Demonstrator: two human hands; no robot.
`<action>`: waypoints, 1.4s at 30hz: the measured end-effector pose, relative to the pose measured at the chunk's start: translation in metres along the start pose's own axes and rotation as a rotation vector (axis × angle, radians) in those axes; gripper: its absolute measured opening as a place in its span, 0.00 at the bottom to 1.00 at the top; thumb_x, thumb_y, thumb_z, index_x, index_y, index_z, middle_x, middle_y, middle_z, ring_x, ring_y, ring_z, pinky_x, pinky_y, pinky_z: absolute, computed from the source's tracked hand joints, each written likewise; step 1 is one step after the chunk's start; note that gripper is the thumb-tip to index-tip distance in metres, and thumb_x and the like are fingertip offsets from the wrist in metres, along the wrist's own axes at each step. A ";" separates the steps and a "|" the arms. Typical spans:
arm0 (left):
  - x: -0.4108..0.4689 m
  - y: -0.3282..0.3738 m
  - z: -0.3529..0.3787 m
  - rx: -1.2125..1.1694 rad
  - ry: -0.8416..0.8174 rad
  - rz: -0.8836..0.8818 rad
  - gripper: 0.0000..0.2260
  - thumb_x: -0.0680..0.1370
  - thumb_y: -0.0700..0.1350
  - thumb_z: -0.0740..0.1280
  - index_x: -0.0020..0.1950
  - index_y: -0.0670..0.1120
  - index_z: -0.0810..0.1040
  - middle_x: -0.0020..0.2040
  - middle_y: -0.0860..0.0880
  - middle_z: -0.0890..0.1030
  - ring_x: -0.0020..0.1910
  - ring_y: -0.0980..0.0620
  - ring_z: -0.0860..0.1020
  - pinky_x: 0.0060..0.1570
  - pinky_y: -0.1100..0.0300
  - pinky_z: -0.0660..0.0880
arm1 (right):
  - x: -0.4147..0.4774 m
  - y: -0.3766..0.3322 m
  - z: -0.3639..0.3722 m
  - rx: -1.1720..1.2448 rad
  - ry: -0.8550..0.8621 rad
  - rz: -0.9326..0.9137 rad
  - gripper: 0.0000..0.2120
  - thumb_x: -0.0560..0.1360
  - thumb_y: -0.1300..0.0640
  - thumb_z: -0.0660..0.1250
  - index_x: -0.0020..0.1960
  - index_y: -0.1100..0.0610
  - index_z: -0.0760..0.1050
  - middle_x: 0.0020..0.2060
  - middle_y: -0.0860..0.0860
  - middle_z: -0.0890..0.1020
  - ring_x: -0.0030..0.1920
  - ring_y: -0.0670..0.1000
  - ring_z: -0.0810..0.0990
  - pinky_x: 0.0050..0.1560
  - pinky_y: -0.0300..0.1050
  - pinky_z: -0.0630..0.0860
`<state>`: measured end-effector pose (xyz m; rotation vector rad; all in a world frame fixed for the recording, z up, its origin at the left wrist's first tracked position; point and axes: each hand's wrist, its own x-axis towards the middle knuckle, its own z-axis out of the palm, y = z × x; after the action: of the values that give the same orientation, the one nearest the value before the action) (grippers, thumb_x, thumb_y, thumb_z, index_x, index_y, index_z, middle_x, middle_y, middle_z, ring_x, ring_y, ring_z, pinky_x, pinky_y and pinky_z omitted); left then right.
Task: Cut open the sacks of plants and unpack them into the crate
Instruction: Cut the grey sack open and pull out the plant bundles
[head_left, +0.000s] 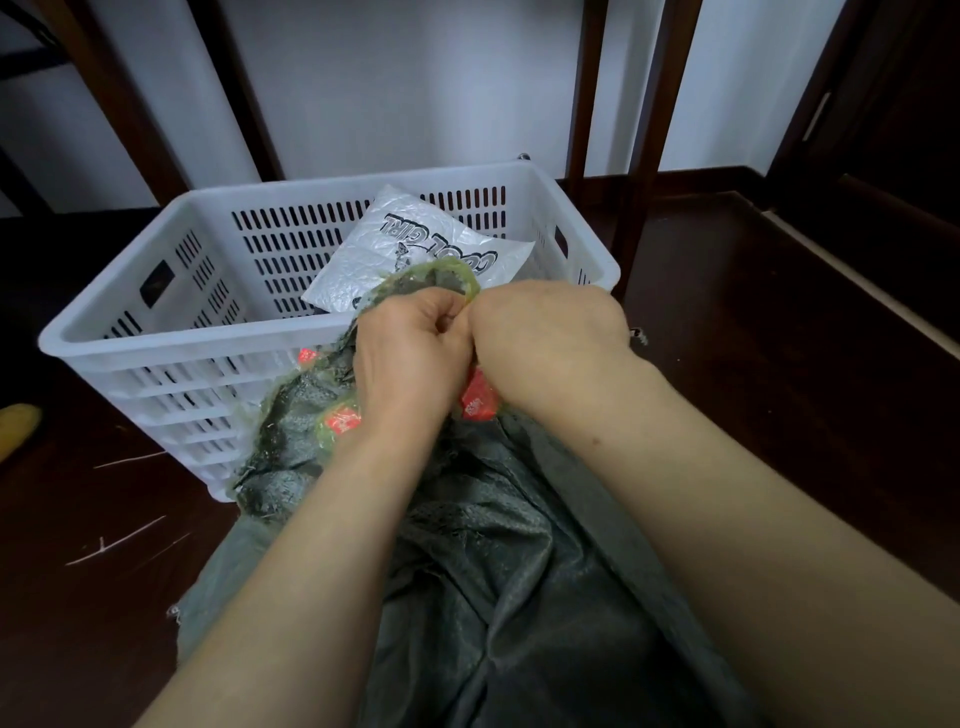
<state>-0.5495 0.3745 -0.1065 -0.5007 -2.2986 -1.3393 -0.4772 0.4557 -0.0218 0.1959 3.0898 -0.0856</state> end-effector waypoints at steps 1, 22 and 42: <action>0.001 -0.001 -0.002 0.006 0.015 -0.010 0.15 0.70 0.53 0.66 0.30 0.43 0.76 0.23 0.48 0.74 0.29 0.41 0.74 0.32 0.54 0.74 | 0.000 -0.002 0.001 0.009 -0.008 0.002 0.13 0.79 0.59 0.58 0.62 0.54 0.73 0.57 0.53 0.77 0.57 0.56 0.75 0.42 0.48 0.63; 0.008 -0.028 -0.011 -0.036 0.107 -0.118 0.19 0.72 0.52 0.72 0.24 0.53 0.70 0.23 0.57 0.70 0.28 0.53 0.68 0.37 0.55 0.73 | 0.012 0.010 0.021 0.079 -0.211 0.028 0.15 0.81 0.55 0.58 0.35 0.54 0.65 0.35 0.48 0.71 0.36 0.50 0.71 0.43 0.49 0.69; 0.017 -0.024 -0.027 -0.365 -0.037 -0.327 0.16 0.78 0.51 0.66 0.33 0.45 0.73 0.28 0.50 0.73 0.24 0.57 0.68 0.31 0.60 0.68 | 0.034 0.081 0.037 1.159 -0.320 0.298 0.18 0.80 0.46 0.59 0.41 0.59 0.75 0.20 0.47 0.69 0.17 0.43 0.57 0.18 0.31 0.52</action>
<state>-0.5713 0.3410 -0.1033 -0.2652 -2.2394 -1.9403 -0.4995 0.5381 -0.0648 0.5754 2.2713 -1.6518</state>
